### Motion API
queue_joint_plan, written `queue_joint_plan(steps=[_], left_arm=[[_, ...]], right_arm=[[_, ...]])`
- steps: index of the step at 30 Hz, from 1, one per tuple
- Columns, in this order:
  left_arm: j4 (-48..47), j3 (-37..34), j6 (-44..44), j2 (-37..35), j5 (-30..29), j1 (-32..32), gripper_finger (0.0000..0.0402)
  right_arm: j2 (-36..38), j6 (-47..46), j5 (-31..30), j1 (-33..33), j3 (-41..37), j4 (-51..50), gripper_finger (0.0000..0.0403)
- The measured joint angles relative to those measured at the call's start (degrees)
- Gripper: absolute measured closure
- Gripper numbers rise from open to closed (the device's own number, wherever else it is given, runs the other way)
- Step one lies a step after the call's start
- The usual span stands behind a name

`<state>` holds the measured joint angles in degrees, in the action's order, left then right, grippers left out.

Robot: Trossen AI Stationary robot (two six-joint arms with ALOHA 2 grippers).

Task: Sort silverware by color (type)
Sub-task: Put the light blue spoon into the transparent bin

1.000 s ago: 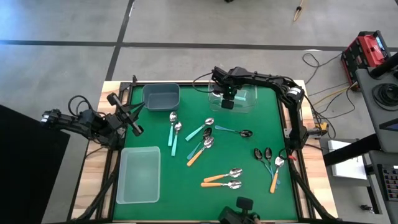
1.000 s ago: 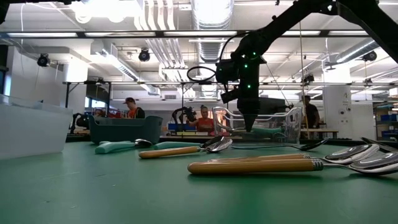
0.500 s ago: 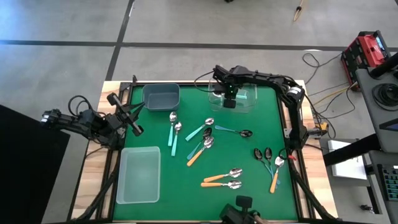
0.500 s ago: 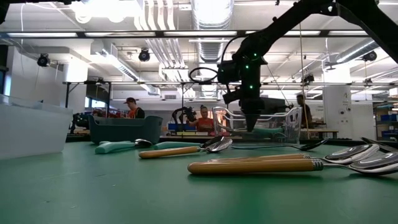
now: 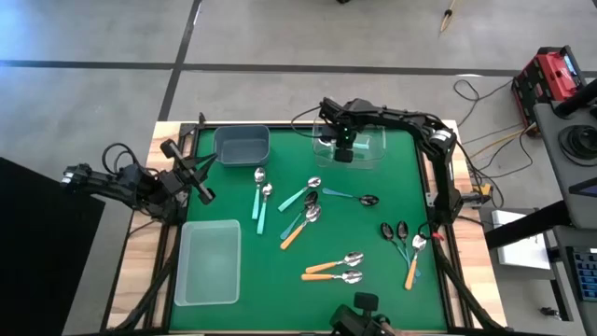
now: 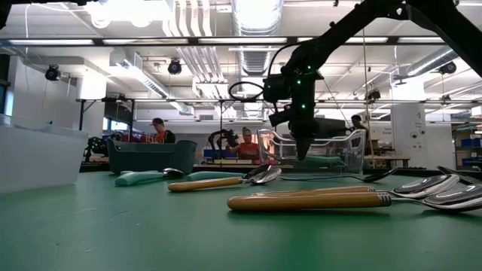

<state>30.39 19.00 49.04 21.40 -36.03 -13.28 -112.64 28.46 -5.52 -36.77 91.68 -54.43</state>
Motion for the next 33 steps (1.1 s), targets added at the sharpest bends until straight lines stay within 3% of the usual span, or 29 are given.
queue_joint_plan(steps=[33], left_arm=[[0.0,0.0,0.0,0.0,0.0,0.0,0.0401]], right_arm=[[0.0,2.7,1.5,-0.8,-3.1,1.6,0.0369]])
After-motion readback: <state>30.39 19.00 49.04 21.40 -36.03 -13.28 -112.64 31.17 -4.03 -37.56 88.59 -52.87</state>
